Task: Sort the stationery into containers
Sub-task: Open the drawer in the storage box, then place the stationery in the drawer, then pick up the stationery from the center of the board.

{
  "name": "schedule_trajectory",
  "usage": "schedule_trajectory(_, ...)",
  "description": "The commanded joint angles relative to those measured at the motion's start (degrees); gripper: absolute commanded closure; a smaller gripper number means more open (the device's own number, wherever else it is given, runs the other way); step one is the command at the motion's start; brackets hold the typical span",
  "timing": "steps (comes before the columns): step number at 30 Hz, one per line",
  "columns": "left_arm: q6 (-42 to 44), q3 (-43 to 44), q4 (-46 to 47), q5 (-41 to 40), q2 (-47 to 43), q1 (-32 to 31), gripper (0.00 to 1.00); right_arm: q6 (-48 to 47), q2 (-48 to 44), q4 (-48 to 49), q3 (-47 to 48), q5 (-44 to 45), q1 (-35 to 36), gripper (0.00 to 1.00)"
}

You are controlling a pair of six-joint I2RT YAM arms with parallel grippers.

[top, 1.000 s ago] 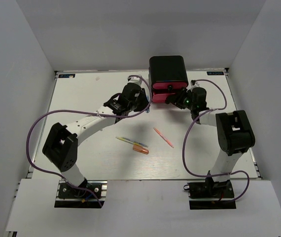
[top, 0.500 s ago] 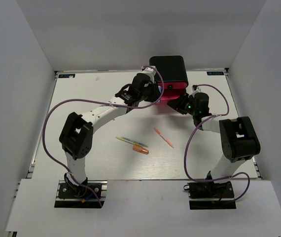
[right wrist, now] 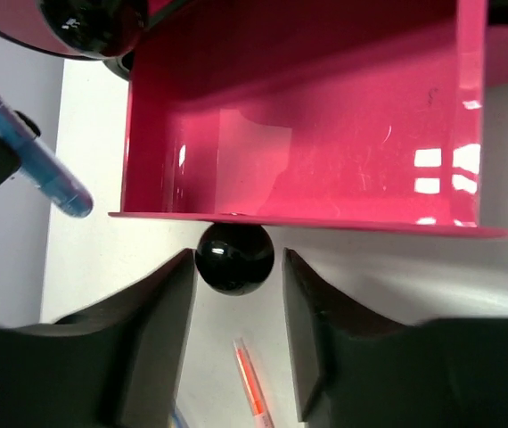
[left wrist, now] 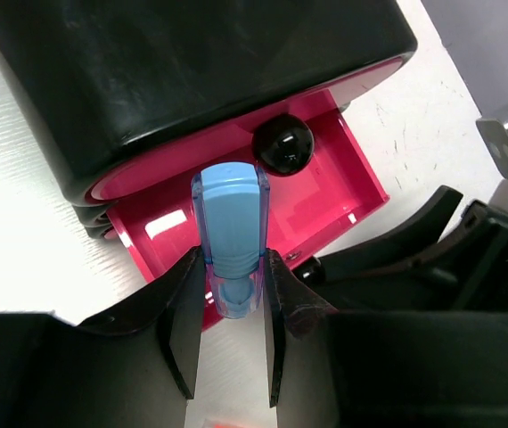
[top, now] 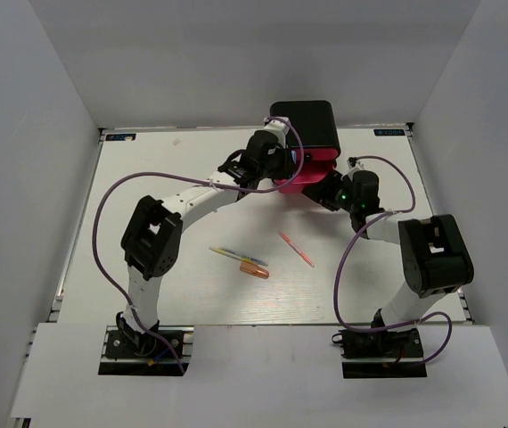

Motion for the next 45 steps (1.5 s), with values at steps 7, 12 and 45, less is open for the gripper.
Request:
schedule_trajectory(7,-1.7,2.4,2.0,-4.8,1.1,-0.4,0.92,-1.5,-2.3,-1.3,-0.4,-1.8,-0.3,0.36)
schedule_trajectory(12,-2.4,2.4,2.0,-5.3,1.1,-0.9,0.65,-3.0,-3.5,-2.3,-1.1,-3.0,-0.3,0.33)
schedule_trajectory(45,-24.9,-32.9,-10.4,-11.7,-32.2,-0.3,0.82,-54.0,-10.3,-33.7,2.1,-30.0,2.5,0.71)
